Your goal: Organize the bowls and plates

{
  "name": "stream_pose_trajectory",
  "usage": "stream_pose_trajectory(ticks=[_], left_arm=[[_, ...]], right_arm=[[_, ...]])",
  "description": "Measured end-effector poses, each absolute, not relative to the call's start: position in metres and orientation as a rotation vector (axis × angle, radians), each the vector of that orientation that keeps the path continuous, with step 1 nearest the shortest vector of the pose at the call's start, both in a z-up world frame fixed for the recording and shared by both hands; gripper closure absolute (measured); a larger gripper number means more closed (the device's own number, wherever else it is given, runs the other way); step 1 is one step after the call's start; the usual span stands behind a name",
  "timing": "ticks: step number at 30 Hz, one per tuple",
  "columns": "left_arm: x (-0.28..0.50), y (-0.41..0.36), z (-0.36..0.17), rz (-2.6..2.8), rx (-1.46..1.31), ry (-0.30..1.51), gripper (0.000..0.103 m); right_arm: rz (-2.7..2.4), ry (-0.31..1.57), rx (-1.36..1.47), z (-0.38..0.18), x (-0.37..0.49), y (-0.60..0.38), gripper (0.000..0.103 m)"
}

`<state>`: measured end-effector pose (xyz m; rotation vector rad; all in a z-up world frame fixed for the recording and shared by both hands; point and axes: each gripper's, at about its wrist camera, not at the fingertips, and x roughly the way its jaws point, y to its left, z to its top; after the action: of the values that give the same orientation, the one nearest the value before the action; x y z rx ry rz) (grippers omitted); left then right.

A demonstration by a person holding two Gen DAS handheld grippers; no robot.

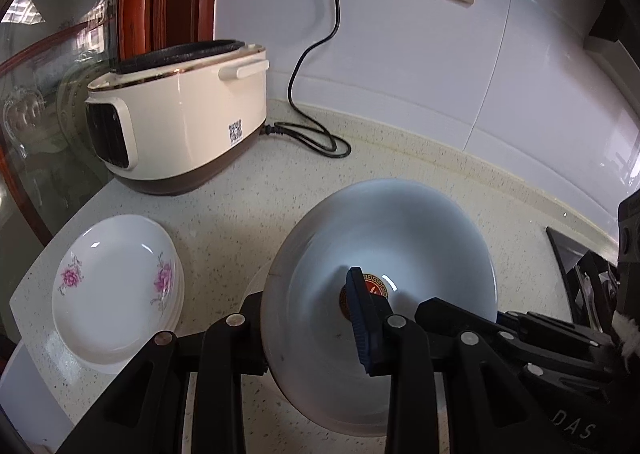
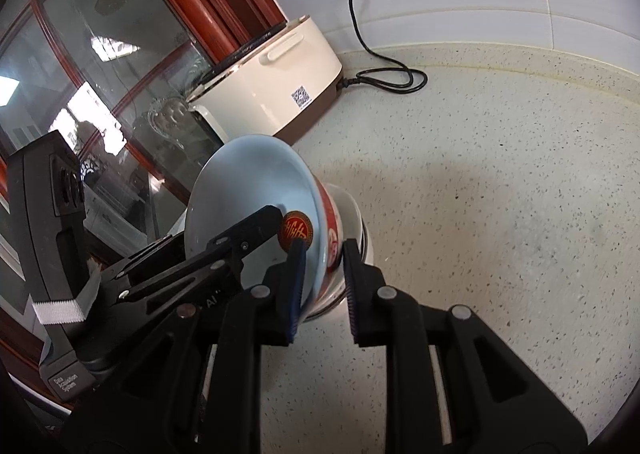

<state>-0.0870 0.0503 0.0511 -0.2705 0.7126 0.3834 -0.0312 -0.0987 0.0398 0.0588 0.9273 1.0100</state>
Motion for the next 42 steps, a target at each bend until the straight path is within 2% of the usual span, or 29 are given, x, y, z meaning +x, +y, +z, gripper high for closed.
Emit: stream_pose_trajectory(ticks=[18, 31, 36, 39, 42], left_arm=[[-0.086, 0.060, 0.032, 0.375, -0.300, 0.776, 0.063], [-0.086, 0.058, 0.032, 0.376, -0.302, 0.773, 0.062], [-0.087, 0.058, 0.033, 0.349, -0.336, 0.755, 0.051], [-0.087, 0.057, 0.034, 0.346, -0.334, 0.748, 0.049], [-0.087, 0.057, 0.037, 0.345, -0.324, 0.733, 0.045]], right_arm=[[0.981, 0.885, 0.013, 0.042, -0.038, -0.094, 0.074], [0.961, 0.866, 0.009, 0.043, -0.038, -0.094, 0.074], [0.949, 0.857, 0.039, 0.045, -0.035, -0.100, 0.071], [0.937, 0.875, 0.050, 0.042, -0.031, -0.101, 0.071], [0.929, 0.876, 0.080, 0.043, -0.028, -0.106, 0.065]])
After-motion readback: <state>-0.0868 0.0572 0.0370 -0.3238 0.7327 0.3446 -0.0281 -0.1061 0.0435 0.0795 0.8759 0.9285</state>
